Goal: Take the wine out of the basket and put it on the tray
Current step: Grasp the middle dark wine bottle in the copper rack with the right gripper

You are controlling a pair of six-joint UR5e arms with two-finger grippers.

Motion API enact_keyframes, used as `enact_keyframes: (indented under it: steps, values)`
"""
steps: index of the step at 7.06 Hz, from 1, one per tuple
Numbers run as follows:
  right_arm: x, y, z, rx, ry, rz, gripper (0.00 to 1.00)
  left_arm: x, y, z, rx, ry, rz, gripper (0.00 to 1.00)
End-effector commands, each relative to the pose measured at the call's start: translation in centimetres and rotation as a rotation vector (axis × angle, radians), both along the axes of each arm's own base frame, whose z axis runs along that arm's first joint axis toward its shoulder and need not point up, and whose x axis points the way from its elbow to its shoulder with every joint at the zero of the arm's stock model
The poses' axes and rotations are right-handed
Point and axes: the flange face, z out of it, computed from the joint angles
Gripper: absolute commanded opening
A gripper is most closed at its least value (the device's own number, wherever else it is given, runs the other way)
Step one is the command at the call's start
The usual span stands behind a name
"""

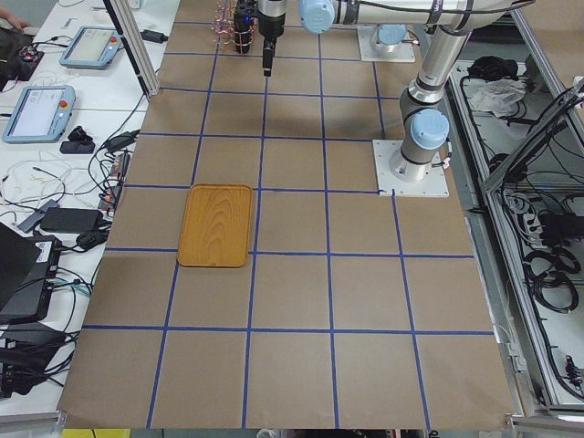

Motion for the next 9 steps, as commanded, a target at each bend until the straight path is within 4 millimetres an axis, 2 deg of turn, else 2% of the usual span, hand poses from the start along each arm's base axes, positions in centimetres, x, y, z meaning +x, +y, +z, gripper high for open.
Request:
enact_keyframes:
  steps: [1, 3, 4, 5, 6, 7, 8, 9]
  values:
    - [-0.1, -0.1, -0.4, 0.005, 0.004, 0.002, 0.35, 0.0, 0.0, 0.0, 0.0, 0.001, 0.0, 1.0]
    - [-0.2, 0.1, -0.3, 0.012, 0.015, 0.001, 0.03, 0.0, 0.0, 0.0, 0.0, 0.001, -0.001, 1.0]
    - [-0.1, 0.2, 0.9, -0.009, 0.014, 0.0, 0.0, 0.0, 0.0, 0.0, 0.0, 0.001, -0.001, 1.0]
    - [-0.1, 0.1, 3.6, -0.049, 0.02, -0.002, 0.0, 0.0, 0.0, 0.0, 0.0, 0.0, 0.0, 1.0]
    - [0.0, 1.0, 7.3, -0.06, 0.018, -0.003, 0.0, 0.0, 0.0, 0.0, 0.0, 0.001, -0.001, 1.0]
    - [0.3, 2.5, 11.4, -0.081, 0.022, -0.003, 0.0, 0.2, 0.0, 0.0, 0.0, 0.001, 0.002, 1.0]
    - [0.9, 5.2, 15.1, -0.103, 0.029, -0.002, 0.01, 0.2, -0.1, 0.0, 0.0, 0.001, 0.002, 1.0]
    - [1.5, 7.8, 17.1, -0.085, 0.032, 0.001, 0.01, 0.3, -0.1, 0.1, -0.005, 0.0, 0.003, 1.0]
